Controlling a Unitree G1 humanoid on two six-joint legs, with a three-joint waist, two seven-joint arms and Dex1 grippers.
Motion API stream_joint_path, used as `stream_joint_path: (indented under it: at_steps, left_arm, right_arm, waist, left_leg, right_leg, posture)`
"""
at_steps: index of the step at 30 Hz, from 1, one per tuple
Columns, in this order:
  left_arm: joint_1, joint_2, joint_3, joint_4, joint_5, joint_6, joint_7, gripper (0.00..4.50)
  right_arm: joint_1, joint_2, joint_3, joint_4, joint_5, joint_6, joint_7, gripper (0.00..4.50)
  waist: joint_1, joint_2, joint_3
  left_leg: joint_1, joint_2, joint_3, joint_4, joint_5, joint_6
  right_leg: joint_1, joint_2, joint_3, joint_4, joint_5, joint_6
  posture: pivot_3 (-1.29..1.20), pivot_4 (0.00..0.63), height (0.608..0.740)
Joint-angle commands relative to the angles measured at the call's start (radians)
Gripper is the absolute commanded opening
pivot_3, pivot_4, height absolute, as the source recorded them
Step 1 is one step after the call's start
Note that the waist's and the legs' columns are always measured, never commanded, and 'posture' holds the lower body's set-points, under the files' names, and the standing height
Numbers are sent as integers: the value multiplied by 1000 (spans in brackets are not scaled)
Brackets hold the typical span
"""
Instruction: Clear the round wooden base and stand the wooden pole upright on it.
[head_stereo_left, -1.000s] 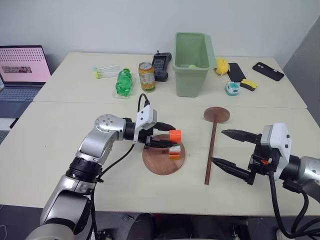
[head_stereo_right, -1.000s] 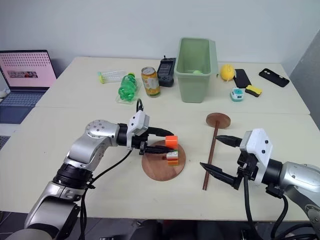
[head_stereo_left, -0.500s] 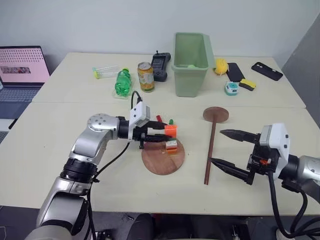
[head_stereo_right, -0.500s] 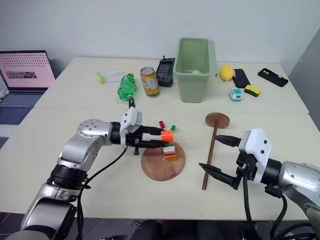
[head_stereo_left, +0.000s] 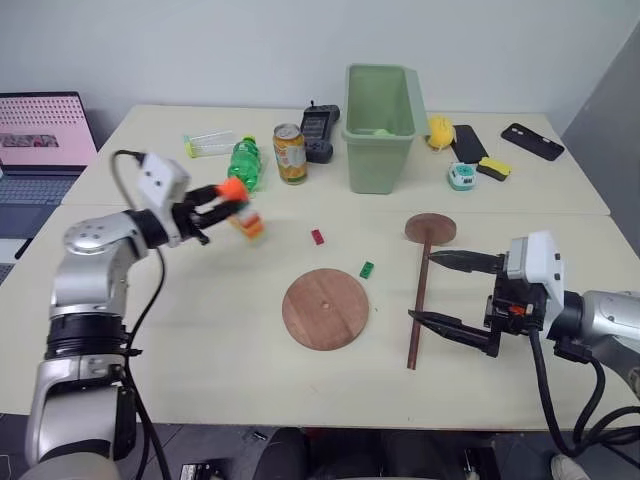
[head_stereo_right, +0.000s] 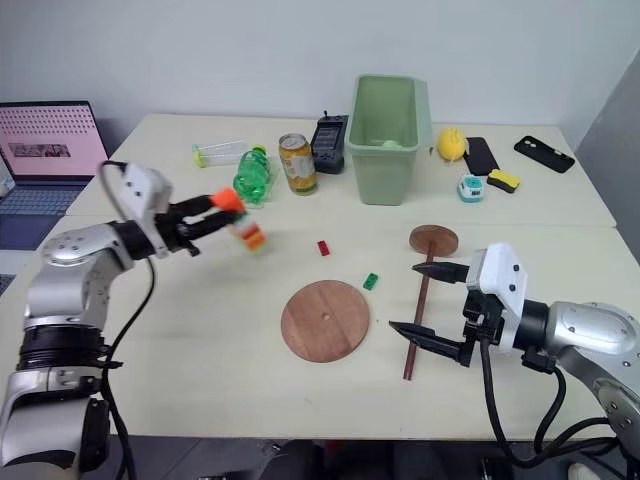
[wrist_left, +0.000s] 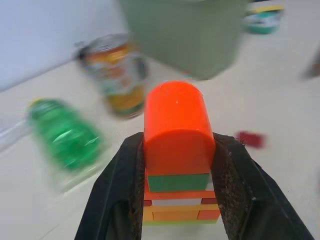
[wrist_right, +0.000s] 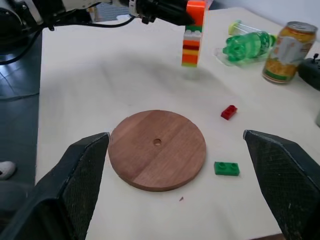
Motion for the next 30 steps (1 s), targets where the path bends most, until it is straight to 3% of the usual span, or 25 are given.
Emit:
stream_joint_path:
  at_steps: [1,5,14,16,28,30]
  left_arm:
    - [-42,54,96,163,18,-96,120,1528]
    - [-38,84,157,342,4,-132,199,1528]
    - [-27,84,169,433,1,-163,210,1528]
    - [-28,84,172,439,-4,-158,215,2227]
    - [18,100,200,370,-39,-136,205,4343]
    - [49,106,221,319,-51,-128,214,4343]
  right_arm:
    - [-59,-9,25,15,-10,-28,43,4500]
    - [-106,-7,69,52,-30,-40,86,4500]
    - [-112,-8,74,71,-45,-50,124,4500]
    - [-112,-8,74,70,-45,-50,126,4500]
    - [-105,-2,73,61,-45,-50,128,4500]
    - [-100,-2,69,61,-47,-52,127,4500]
  waist:
    - [1,0,0]
    - [-1,-1,0]
    - [3,-2,-1]
    - [2,-2,-1]
    - [0,-3,-1]
    - [0,-3,-1]
  left_leg:
    - [0,0,0,0,0,0]
    - [0,0,0,0,0,0]
    - [-2,-1,-1,2,0,0]
    - [-2,-1,-2,2,0,0]
    - [-2,-1,-1,2,0,0]
    - [-2,0,-1,2,0,0]
  right_leg:
    - [0,-1,0,0,0,0]
    - [-1,-3,-1,0,0,0]
    - [-1,-4,-2,1,0,0]
    - [-1,-4,-2,1,0,0]
    - [-1,-4,-2,2,0,0]
    - [-2,-4,-2,2,0,0]
  posture:
    - [0,150,740]
    - [0,150,740]
    - [0,150,740]
    - [0,150,740]
    - [0,150,740]
    - [0,150,740]
